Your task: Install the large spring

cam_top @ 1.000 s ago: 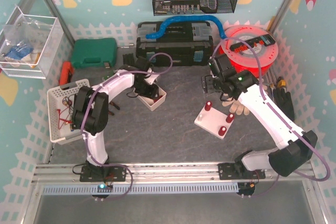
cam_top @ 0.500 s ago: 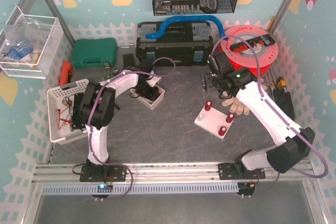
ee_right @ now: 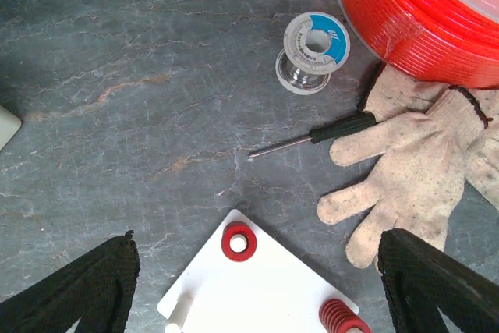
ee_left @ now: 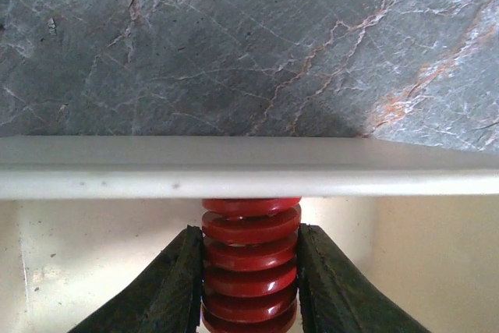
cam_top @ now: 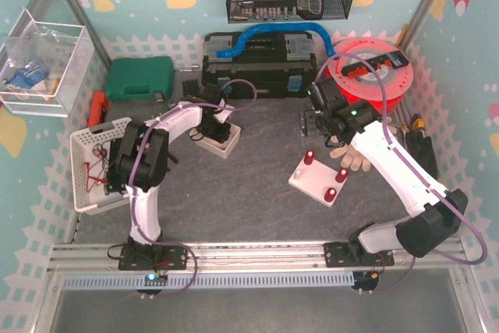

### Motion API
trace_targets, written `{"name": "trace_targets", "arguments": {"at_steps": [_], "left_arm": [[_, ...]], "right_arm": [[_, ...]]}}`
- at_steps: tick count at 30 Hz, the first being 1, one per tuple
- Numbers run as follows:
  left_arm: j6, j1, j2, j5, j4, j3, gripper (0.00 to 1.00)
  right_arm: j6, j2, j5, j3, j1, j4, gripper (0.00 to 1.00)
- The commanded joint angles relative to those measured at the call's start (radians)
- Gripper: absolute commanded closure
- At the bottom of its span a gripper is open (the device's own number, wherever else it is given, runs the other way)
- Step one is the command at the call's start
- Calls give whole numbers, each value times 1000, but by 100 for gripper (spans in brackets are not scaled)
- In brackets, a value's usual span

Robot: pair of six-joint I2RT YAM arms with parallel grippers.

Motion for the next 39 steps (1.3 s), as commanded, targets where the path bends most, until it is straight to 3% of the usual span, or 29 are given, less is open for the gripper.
{"name": "trace_targets", "arguments": {"at_steps": [1,14,22,28,35,39], "left_arm": [[-5,4,2,-25,34,-13,66],[-28,3,-1,-12,94,-49,61],[-33,3,-44,-31,124,-58,80],[-63,3,-143,-37,156,-50,84],[-151,-2,-346,61,332,-141,87],[-166,-8,-491,180,549,-297,88]], "right_arm": [[12,-4,12,28,-3,-16,16],[-33,-6,15,49,-3,1,16],[-59,-3,14,70,-2,23,16],[-83,-17,-55,64,-3,94,17],[-61,0,-143,100,-25,141,20],[-63,40,-330,130,-77,158,25]]}}
